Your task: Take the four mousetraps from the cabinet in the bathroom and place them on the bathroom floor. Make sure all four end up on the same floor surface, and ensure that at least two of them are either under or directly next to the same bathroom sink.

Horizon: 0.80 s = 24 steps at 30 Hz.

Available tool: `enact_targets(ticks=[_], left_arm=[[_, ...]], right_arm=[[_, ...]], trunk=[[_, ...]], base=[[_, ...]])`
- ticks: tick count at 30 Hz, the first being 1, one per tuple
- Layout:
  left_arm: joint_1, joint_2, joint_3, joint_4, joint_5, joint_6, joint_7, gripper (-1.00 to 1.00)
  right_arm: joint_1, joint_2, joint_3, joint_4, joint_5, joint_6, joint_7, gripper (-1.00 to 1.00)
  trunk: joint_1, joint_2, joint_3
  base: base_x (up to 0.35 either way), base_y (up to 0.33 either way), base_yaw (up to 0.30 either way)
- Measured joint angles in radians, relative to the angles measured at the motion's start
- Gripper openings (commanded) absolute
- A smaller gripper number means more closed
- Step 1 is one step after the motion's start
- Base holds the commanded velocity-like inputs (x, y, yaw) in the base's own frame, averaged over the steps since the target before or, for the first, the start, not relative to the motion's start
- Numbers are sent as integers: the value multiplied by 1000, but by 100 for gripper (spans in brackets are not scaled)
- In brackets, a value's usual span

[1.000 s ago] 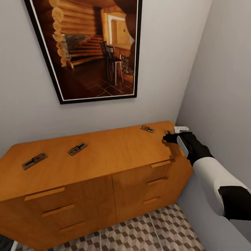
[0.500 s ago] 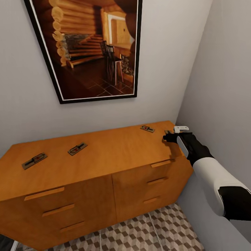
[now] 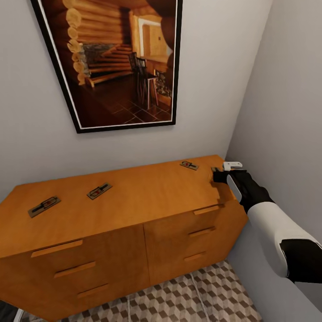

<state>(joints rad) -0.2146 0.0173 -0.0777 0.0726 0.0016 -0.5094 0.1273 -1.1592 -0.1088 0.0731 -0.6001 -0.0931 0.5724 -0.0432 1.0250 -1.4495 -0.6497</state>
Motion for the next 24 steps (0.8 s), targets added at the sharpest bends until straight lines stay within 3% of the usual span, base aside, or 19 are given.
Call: enact_targets(ticks=[23,24], left_arm=[[0,-2,0,0,0,0,0,100],[0,-11,-1,0,-1,0,0,100]], right_arm=[[0,0,-2,-1,6,0,-2,-100],[0,0,-3,-87,1,37,-10,-100]], trunk=[[0,0,0],[0,0,0]], base=[[0,0,0],[0,0,0]])
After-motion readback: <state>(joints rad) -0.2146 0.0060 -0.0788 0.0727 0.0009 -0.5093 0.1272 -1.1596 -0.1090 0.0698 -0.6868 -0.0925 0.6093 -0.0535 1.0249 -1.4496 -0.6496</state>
